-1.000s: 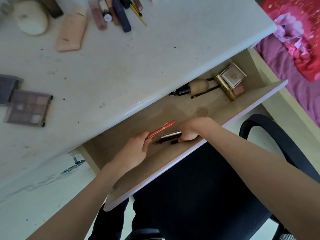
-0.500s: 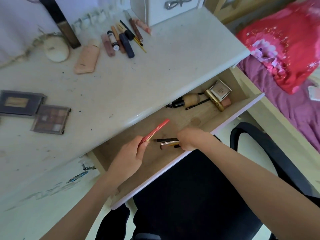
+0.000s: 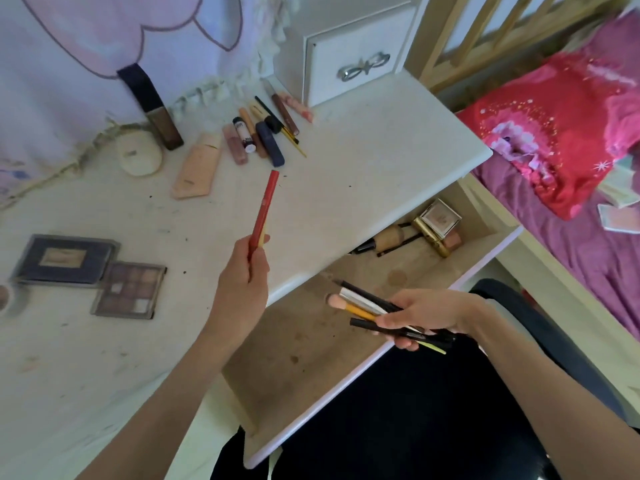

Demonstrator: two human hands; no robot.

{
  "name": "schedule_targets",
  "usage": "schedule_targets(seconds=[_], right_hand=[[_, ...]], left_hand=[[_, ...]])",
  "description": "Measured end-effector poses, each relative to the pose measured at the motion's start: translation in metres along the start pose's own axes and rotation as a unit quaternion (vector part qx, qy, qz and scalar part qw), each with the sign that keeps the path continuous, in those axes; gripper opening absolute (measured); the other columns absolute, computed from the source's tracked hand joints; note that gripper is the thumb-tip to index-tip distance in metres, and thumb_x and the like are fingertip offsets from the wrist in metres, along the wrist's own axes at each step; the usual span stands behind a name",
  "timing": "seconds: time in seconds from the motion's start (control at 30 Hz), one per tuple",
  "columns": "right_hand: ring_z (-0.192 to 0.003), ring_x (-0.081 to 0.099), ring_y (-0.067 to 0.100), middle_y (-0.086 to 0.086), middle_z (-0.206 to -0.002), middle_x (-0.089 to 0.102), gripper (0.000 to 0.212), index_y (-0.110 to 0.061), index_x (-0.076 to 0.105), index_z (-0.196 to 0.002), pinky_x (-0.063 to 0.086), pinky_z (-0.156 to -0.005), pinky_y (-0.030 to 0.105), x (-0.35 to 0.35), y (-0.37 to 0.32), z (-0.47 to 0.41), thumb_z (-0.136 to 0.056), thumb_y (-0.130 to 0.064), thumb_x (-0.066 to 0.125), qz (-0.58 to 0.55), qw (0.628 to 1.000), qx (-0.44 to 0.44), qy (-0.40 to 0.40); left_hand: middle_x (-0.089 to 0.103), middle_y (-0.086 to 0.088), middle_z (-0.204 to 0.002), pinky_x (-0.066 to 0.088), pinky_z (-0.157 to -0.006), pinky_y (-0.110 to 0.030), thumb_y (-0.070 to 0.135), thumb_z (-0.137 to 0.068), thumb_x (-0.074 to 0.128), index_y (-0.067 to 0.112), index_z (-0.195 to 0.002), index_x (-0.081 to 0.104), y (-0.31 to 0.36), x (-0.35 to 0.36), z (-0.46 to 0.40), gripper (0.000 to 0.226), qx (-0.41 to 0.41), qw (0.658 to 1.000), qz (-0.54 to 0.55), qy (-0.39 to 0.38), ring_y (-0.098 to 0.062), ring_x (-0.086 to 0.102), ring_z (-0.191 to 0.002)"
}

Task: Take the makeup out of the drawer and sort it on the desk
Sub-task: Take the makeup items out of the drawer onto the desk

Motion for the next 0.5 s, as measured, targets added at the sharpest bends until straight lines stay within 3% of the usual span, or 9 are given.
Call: schedule_targets(seconds=[0.07,0.17,0.3,0.4,0.5], right_hand=[[-0.055,0.049,0.008,-0.005,-0.062,0.054,0.015,-0.009,0.051,-0.092,0.045,-0.062,0.020,-0.004,-0.005,0.008,-0.098,-0.020,0.044,-0.037,0.999,-0.010,-0.001],[-0.057,0.049,0.008,-0.009,-0.062,0.055,0.015,-0.006,0.053,-0.097,0.044,-0.060,0.018,-0.019,-0.024,0.015,-0.098,-0.018,0.043,-0.126,0.989,-0.053,0.051],[-0.058,0.050,0.010,-0.005,-0.063,0.056,0.016,-0.007,0.054,-0.096,0.044,-0.057,0.018,-0.041,-0.059,0.002,-0.098,-0.018,0.043,-0.203,0.966,-0.104,0.121],[-0.061,0.051,0.012,0.000,-0.073,0.058,0.017,-0.005,0.055,-0.102,0.045,-0.062,0.023,-0.058,-0.085,-0.021,-0.098,-0.018,0.043,-0.264,0.940,-0.126,0.175],[-0.061,0.049,0.015,0.003,-0.074,0.056,0.015,-0.007,0.054,-0.096,0.044,-0.059,0.024,-0.079,-0.114,-0.047,-0.099,-0.015,0.042,-0.260,0.914,-0.138,0.280]], left_hand=[[0.042,0.003,-0.070,0.034,-0.050,-0.023,0.022,-0.100,0.031,0.020,-0.125,0.044,-0.006,-0.008,-0.015,0.029,-0.030,0.999,0.024,-0.003,-0.011,0.038,-0.053],[0.044,0.001,-0.075,0.040,-0.057,-0.027,0.019,-0.100,0.030,0.020,-0.128,0.043,-0.007,-0.011,-0.033,0.031,-0.065,0.997,0.044,-0.013,-0.013,0.041,-0.059],[0.046,-0.002,-0.078,0.043,-0.051,-0.017,0.017,-0.100,0.031,0.025,-0.121,0.044,0.004,-0.004,-0.051,0.026,-0.089,0.993,0.059,-0.043,-0.012,0.044,-0.061],[0.049,-0.004,-0.083,0.040,-0.056,-0.022,0.018,-0.100,0.031,0.027,-0.100,0.051,0.010,-0.004,-0.069,0.021,-0.090,0.994,0.033,-0.047,-0.012,0.044,-0.064],[0.046,0.004,-0.077,0.044,-0.067,-0.032,0.020,-0.100,0.030,0.014,-0.113,0.051,0.020,-0.015,-0.096,0.025,-0.084,0.996,-0.017,-0.001,-0.012,0.043,-0.067]])
Point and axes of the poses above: each hand's wrist, its own z-axis away from the middle knuckle, its own x-axis out of the palm, y = z × x, the point moved 6 cm from there along -z, towards the middle knuckle
